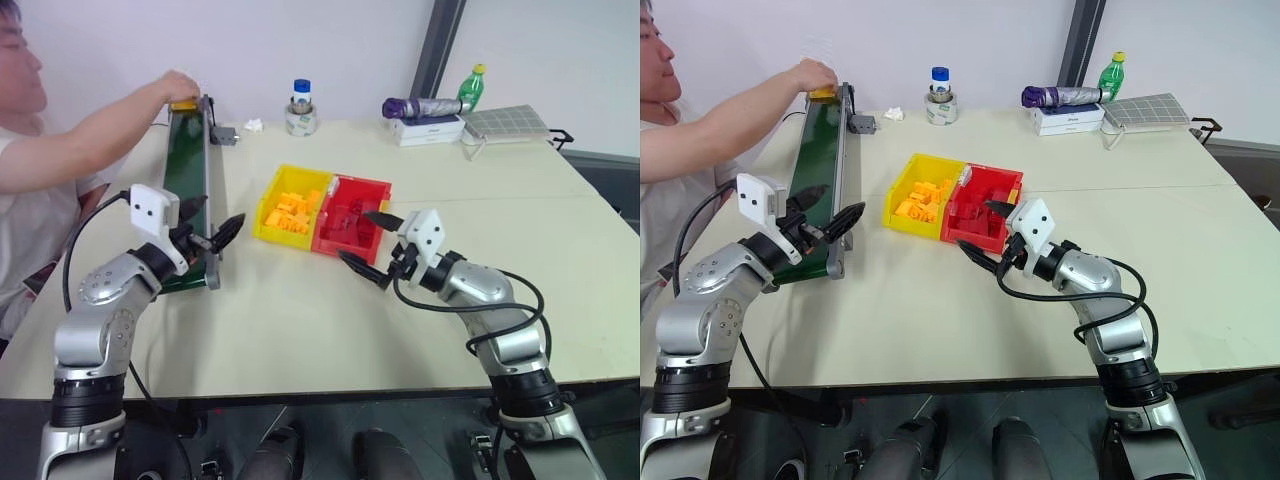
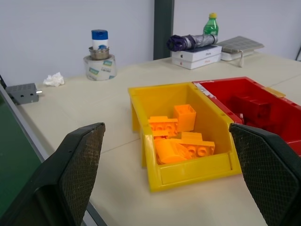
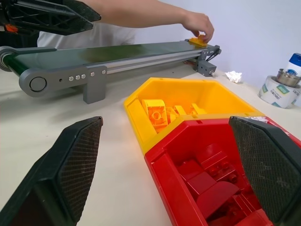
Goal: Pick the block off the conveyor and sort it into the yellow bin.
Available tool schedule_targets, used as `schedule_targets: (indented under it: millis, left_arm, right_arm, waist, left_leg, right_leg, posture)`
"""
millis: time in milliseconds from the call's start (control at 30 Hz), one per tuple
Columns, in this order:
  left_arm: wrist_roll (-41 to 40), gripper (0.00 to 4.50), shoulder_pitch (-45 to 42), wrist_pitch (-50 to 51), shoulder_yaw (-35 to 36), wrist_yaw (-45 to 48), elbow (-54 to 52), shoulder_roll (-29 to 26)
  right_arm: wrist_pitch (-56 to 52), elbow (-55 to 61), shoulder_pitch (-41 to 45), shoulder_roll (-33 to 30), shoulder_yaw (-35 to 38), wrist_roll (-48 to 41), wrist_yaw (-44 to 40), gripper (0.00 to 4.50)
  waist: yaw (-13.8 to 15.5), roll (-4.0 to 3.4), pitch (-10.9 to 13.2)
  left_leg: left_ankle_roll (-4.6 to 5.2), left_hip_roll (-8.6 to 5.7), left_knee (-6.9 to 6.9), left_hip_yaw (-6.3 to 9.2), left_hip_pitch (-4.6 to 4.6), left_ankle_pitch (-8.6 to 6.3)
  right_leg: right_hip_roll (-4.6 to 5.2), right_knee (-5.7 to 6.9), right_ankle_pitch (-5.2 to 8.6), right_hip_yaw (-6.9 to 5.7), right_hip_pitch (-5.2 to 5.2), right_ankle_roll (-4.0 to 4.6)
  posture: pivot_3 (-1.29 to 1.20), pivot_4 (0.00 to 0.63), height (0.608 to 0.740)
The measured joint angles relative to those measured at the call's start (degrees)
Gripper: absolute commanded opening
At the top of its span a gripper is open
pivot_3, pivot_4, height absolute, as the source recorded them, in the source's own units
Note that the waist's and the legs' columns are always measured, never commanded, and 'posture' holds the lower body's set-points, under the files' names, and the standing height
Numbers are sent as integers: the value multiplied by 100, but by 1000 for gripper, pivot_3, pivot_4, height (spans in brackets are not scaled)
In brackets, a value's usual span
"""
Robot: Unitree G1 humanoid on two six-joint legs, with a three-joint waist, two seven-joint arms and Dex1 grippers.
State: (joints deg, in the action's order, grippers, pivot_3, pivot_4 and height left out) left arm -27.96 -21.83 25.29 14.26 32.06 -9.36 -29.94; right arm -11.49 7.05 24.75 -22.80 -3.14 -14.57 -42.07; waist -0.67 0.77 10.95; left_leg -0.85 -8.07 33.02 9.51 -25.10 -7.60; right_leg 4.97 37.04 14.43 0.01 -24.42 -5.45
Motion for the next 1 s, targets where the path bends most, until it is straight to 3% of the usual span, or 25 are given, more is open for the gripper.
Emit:
schedule_targets:
  millis: [600,1000]
  left_arm:
    - [-216,4460,15,-132,141,-105,-1,132]
    - [-139,4460,597,-363,264,-508,-501,282]
  right_arm:
    - [0,-7,3,-4,-9,33,-1,4500]
    - [0,-38,9,-9,-42,35,-4,4500]
  waist:
    - [-1,0,0]
    - [8,0,0]
  left_leg:
    - [0,0,-1,0,-1,0]
    - [0,0,-2,-1,-4,0]
  right_leg:
    - [0,-1,0,0,-1,0]
    - [2,-4,0,1,-1,0]
  posture:
    - [0,150,740]
    - [0,150,740]
